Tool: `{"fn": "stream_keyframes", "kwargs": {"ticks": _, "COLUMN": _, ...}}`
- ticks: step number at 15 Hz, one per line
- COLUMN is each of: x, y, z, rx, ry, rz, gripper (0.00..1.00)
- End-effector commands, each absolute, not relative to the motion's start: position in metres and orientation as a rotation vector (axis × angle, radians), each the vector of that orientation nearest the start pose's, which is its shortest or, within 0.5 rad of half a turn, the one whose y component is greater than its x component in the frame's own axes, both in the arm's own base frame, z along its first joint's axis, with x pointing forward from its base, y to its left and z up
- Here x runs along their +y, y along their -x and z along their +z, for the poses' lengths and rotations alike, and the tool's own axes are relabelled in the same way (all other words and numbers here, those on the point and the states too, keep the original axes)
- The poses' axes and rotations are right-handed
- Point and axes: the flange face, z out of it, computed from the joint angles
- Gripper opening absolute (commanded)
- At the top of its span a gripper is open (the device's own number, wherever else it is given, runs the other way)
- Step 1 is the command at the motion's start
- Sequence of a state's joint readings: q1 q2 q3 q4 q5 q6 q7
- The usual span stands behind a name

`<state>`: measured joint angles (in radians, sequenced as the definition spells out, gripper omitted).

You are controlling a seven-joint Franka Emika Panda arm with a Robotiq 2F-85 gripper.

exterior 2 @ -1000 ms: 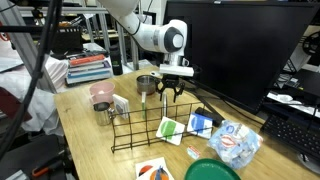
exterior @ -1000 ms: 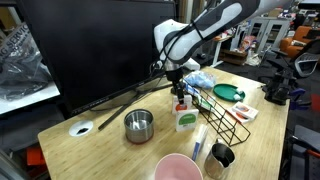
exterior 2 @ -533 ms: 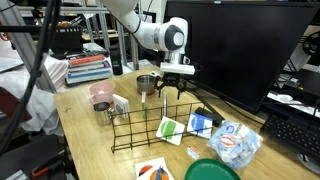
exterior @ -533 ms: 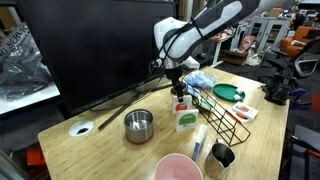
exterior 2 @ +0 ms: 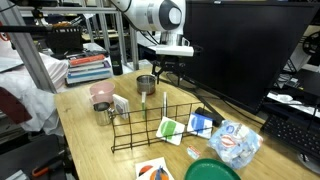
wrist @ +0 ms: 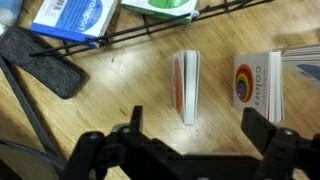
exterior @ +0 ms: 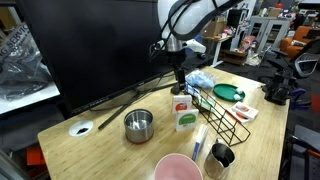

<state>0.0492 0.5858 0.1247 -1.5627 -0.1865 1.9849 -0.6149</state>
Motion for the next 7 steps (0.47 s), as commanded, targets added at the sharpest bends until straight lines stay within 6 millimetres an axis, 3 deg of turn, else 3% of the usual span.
{"fn": "stream_keyframes", "kwargs": {"ticks": 1, "x": 0.096, "y": -0.639, "z": 0.311, "rx": -1.262, "ry": 2.837, "rz": 0.272, "gripper": 1.00}}
{"fn": "stream_keyframes", "kwargs": {"ticks": 2, "x": 0.100, "y": -0.658, "z": 0.307, "rx": -1.295, "ry": 2.871, "rz": 0.272, "gripper": 1.00}}
{"fn": "stream_keyframes", "kwargs": {"ticks": 4, "x": 0.101, "y": -0.645, "z": 0.310, "rx": -1.277, "ry": 2.857, "rz": 0.285, "gripper": 1.00}}
{"fn": "stream_keyframes", "kwargs": {"ticks": 7, "x": 0.098, "y": -0.642, "z": 0.308, "rx": -1.269, "ry": 2.855, "rz": 0.294, "gripper": 1.00}}
